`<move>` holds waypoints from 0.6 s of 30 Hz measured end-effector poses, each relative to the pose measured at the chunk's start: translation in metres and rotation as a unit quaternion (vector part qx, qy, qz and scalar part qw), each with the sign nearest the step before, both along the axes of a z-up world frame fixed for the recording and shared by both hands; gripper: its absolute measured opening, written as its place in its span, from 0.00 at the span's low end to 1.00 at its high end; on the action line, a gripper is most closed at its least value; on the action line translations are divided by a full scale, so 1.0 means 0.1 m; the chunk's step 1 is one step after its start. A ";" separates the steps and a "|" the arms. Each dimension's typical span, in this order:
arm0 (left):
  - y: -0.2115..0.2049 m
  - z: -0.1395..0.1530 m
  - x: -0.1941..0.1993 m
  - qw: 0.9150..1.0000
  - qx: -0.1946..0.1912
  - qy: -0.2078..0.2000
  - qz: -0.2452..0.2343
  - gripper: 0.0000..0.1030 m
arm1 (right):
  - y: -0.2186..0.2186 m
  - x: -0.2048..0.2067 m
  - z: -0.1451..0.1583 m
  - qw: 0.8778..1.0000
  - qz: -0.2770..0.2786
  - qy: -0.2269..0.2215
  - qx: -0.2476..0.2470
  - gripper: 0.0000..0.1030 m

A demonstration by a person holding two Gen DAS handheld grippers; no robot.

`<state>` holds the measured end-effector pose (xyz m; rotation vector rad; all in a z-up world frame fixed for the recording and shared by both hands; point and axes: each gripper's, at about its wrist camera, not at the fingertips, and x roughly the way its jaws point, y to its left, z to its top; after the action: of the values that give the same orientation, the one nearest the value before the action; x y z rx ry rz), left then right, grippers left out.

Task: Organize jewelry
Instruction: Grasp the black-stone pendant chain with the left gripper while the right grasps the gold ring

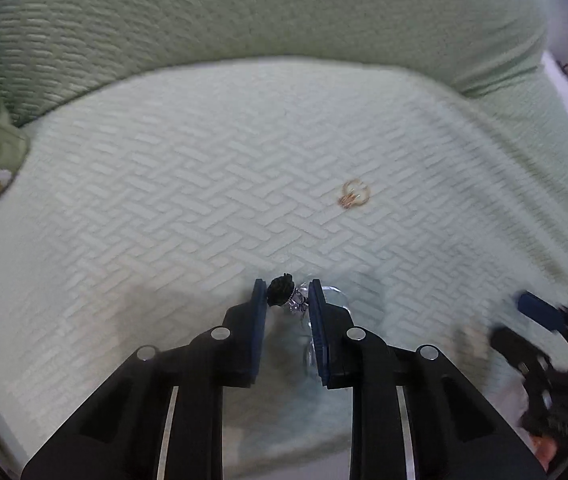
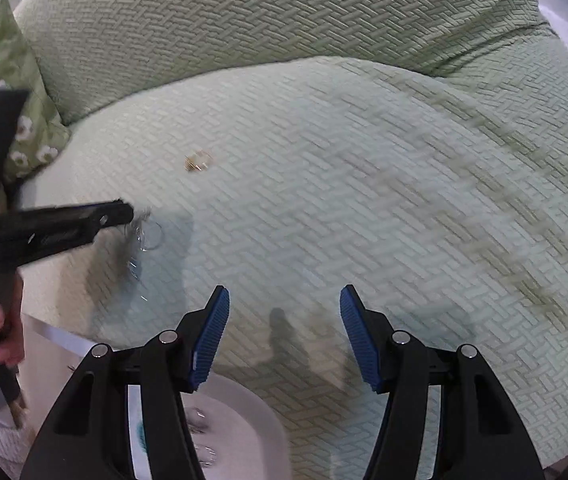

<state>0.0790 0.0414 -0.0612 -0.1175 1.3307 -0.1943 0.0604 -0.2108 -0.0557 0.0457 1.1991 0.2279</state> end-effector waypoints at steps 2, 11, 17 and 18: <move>0.12 0.24 -0.13 1.000 -0.008 -0.026 0.005 0.19 | 0.11 0.13 0.06 1.000 0.012 -0.006 0.002 0.56; 0.46 0.91 -0.48 0.994 -0.021 -0.104 0.020 0.19 | 0.82 0.95 -0.24 0.998 0.051 0.011 -0.045 0.56; 0.50 0.71 -0.42 0.996 -0.018 -0.082 0.019 0.19 | 1.04 1.15 -0.44 0.996 0.055 0.026 -0.071 0.56; 0.51 0.68 -0.41 0.997 -0.017 -0.079 0.020 0.19 | 1.07 1.16 -0.46 0.995 0.059 0.027 -0.071 0.56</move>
<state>0.0377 0.0923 0.0069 -0.1551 1.1672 -0.1892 0.1765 -0.1041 -0.1020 -0.1429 1.2712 0.2454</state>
